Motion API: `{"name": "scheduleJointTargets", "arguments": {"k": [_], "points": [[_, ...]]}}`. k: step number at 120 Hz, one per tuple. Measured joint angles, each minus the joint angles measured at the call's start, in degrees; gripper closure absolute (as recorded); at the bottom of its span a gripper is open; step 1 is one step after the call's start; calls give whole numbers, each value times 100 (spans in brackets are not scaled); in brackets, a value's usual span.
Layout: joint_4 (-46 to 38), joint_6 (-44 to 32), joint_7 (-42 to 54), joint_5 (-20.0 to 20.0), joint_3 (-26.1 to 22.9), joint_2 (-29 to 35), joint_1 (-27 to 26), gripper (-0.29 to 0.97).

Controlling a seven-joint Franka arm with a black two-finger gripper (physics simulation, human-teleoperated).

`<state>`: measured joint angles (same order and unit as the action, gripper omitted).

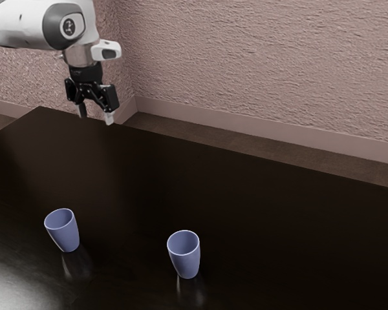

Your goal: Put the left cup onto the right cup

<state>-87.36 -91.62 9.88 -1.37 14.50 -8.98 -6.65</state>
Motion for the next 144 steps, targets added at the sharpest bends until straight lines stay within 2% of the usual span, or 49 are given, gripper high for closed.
{"name": "scheduleJointTargets", "arguments": {"k": [20,36,74,109,144], "points": [[-37,-12,63,-48,0,11,-38,0],[-340,-17,106,-57,-1,278,-72,0],[-1697,-70,159,-48,12,1323,-117,0],[-2522,-225,177,50,84,2099,-80,0],[-2871,-280,188,174,165,2270,-27,0]]}}
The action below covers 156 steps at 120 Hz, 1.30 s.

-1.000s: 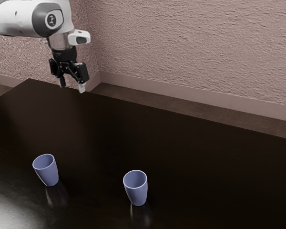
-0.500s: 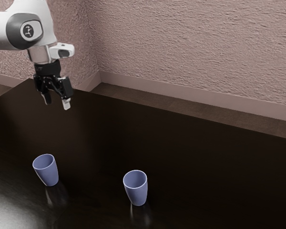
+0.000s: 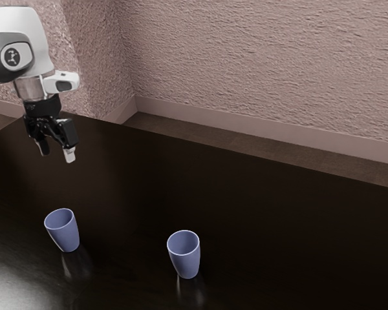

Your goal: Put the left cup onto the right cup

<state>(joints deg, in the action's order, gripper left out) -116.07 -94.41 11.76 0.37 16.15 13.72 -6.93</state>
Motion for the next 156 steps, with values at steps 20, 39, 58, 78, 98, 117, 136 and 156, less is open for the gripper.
{"name": "scheduleJointTargets", "arguments": {"k": [20,39,58,78,98,117,136,156], "points": [[-242,-103,-11,7,0,1,43,0],[-640,-405,-22,7,9,14,82,0],[-1000,-692,-31,7,35,84,100,0],[-1262,-926,-38,7,38,119,155,0],[-1431,-1126,-43,7,56,115,158,0],[-1624,-1329,-47,7,64,104,158,0],[-1830,-1637,-46,41,72,61,158,0],[-1911,-1966,-48,189,72,31,158,0]]}}
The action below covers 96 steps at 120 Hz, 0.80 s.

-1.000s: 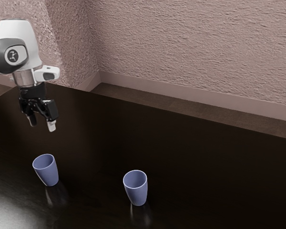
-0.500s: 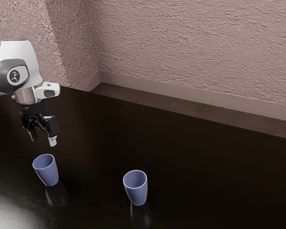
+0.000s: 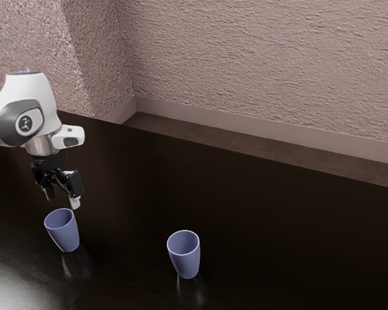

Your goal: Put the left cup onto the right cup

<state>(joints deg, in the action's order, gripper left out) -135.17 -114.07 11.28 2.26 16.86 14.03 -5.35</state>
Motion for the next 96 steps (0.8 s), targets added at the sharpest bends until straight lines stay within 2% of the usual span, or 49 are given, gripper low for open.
{"name": "scheduleJointTargets", "arguments": {"k": [96], "points": [[-539,-405,-150,55,98,-42,-32,0]]}}
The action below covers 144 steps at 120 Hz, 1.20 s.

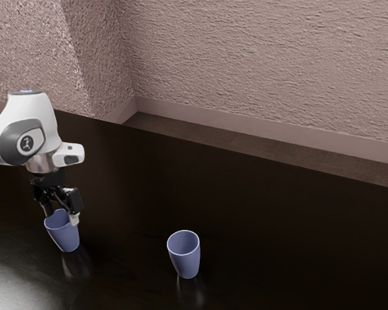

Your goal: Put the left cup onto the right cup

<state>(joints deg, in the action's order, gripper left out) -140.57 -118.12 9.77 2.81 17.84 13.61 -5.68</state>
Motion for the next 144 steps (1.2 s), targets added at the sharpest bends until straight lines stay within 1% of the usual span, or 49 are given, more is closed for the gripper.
{"name": "scheduleJointTargets", "arguments": {"k": [144], "points": [[132,-684,-90,-84,10,-712,96,0]]}}
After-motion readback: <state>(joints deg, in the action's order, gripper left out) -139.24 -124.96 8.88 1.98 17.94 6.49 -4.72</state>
